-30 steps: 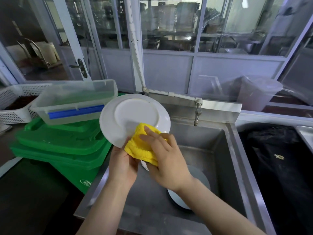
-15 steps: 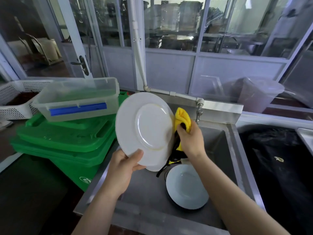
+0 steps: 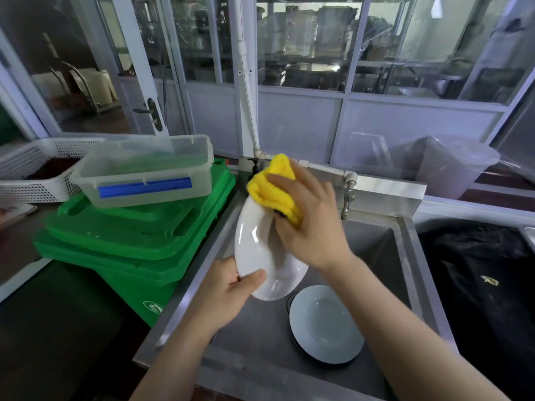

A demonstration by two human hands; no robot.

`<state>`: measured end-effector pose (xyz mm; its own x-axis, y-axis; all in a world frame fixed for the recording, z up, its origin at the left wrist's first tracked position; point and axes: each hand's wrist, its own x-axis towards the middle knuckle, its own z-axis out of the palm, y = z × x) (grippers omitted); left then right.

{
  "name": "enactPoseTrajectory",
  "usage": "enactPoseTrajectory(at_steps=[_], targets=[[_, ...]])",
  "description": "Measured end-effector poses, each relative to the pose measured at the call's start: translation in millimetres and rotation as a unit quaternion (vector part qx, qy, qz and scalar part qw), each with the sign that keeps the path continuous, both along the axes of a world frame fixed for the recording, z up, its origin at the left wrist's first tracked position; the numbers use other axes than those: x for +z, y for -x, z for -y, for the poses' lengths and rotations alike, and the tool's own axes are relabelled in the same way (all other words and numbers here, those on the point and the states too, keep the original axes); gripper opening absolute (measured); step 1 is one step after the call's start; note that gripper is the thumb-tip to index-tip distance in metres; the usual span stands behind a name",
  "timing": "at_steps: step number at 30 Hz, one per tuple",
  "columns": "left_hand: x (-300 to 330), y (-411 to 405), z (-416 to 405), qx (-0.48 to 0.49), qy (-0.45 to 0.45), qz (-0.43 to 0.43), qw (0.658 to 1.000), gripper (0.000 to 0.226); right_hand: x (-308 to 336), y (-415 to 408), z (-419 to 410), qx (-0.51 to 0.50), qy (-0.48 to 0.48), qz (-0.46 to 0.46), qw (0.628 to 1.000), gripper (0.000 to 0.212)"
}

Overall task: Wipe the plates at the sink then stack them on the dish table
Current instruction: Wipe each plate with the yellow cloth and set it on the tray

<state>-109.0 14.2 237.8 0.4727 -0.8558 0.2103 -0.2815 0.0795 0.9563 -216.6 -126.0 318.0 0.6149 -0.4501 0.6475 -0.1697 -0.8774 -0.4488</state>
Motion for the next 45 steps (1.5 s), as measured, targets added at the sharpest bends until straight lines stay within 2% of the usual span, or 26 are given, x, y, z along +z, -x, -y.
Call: enactPoseTrajectory(at_steps=[2,5,7,10,11,16,20,22,25,27,31,33,36,39,41,43,45], targets=[[-1,0,2,0.004,-0.006,-0.004,1.000,0.064,-5,0,-20,0.039,0.037,-0.029,0.998,0.063],[0,-1,4,0.038,-0.006,-0.007,0.999,0.012,-18,2,-40,0.080,0.073,-0.063,0.992,0.063],[2,-1,3,0.039,-0.003,-0.013,0.999,0.025,-24,2,-46,0.087,0.081,-0.078,0.990,0.060],[2,0,3,0.016,0.005,-0.039,0.999,0.007,-23,2,-40,0.082,0.093,-0.083,0.989,0.055],[2,1,2,0.009,0.005,-0.050,0.999,0.009,-22,0,-36,0.076,0.094,-0.080,0.989,0.054],[-2,4,0,0.022,-0.005,-0.130,0.991,0.035,-21,-3,-3,-0.003,0.059,-0.048,0.997,0.055],[0,-3,-2,0.053,0.046,-0.217,0.974,0.023,-38,10,20,-0.061,0.049,-0.075,0.994,0.058],[2,-9,-5,0.065,0.077,-0.246,0.964,0.024,-51,17,18,-0.067,0.038,-0.096,0.992,0.058],[1,-14,-6,0.079,0.093,-0.261,0.958,0.023,-64,23,4,-0.050,0.025,-0.101,0.993,0.061],[-2,-11,-4,0.081,0.094,-0.274,0.954,0.023,-63,24,-10,-0.019,0.048,-0.087,0.995,0.057],[-3,-4,1,0.044,0.091,-0.274,0.956,0.029,-50,18,-33,0.055,0.054,-0.080,0.994,0.052],[-1,-3,1,0.027,0.086,-0.260,0.961,0.029,-40,13,-29,0.053,0.056,-0.070,0.995,0.053],[2,-2,0,0.030,0.078,-0.244,0.966,0.027,-34,10,-7,-0.005,0.053,-0.056,0.997,0.056],[3,0,-3,0.032,0.086,-0.252,0.963,0.035,-38,14,18,-0.063,0.017,-0.054,0.996,0.063],[3,-2,-4,0.036,0.097,-0.265,0.959,0.028,-46,17,32,-0.085,-0.041,-0.042,0.995,0.062],[4,-4,-5,0.042,0.115,-0.293,0.948,0.028,-54,23,40,-0.116,-0.176,0.015,0.978,0.054],[7,-7,-5,0.043,0.143,-0.328,0.933,0.029,-58,30,39,-0.131,-0.374,0.109,0.912,0.038]])
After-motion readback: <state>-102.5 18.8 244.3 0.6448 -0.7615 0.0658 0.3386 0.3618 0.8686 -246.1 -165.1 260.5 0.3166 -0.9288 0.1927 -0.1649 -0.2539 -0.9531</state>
